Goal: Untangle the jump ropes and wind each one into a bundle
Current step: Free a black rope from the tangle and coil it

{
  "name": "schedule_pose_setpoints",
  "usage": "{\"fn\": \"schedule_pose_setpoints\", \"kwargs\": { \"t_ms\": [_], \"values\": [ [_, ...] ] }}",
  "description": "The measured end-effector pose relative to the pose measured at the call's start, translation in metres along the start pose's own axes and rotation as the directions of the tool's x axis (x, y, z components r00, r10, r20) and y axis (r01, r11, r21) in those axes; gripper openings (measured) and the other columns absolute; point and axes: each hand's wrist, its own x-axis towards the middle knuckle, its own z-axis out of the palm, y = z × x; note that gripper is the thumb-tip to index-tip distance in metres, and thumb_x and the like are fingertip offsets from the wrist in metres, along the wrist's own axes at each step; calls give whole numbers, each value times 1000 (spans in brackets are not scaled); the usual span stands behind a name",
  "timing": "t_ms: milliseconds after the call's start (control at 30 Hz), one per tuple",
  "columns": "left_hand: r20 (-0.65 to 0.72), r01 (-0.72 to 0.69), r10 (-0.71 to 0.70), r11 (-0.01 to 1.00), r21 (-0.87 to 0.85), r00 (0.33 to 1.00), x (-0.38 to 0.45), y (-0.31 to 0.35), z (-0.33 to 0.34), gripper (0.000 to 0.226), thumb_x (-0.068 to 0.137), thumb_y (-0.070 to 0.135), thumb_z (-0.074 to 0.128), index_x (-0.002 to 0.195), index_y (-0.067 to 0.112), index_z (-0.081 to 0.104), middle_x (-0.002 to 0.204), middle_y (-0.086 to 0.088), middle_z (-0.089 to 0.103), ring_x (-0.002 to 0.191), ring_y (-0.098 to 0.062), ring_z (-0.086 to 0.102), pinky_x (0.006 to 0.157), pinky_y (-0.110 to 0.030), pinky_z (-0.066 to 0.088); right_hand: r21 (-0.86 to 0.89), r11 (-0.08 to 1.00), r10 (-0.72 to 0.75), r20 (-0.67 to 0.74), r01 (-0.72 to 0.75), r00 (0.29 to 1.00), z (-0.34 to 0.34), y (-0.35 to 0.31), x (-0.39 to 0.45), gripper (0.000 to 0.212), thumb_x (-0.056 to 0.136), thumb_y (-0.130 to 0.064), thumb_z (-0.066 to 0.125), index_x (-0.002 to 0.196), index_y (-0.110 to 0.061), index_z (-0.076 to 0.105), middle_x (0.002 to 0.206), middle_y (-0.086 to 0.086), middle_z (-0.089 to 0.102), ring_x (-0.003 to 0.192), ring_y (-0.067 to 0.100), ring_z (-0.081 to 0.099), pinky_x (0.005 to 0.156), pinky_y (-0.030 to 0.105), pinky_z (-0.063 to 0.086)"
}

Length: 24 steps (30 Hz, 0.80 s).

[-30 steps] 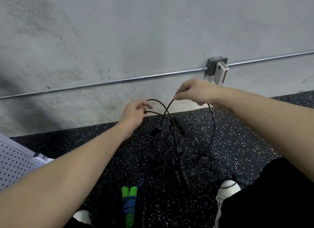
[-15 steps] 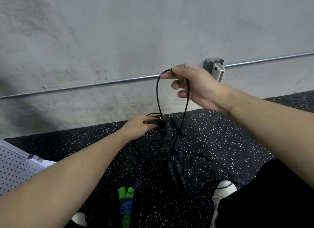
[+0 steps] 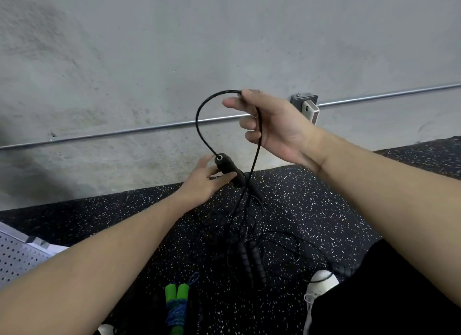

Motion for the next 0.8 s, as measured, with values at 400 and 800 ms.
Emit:
{"fn": "schedule_pose_setpoints", "kwargs": {
  "t_ms": [400, 800],
  "values": [
    [203, 185, -80, 795, -578, 976, -16, 31, -10, 60, 77, 38, 68, 124, 2, 60, 117, -9, 76, 116, -27, 69, 108, -46, 49, 131, 986, -64, -273, 103, 960, -3, 6, 27, 15, 104, -22, 50, 92, -22, 42, 54, -7, 39, 45, 6, 20, 37, 17, 16],
    [-39, 47, -178, 454, -890, 983, -12, 61, -36, 11, 96, 10, 58, 89, 13, 49, 64, 1, 49, 59, -15, 56, 69, -39, 62, -483, 855, 202, -27, -189, 979, -11, 59, 17, 43, 104, -26, 30, 144, -19, 42, 140, 5, 57, 125, 19, 55, 110, 43, 41]
  ]
}}
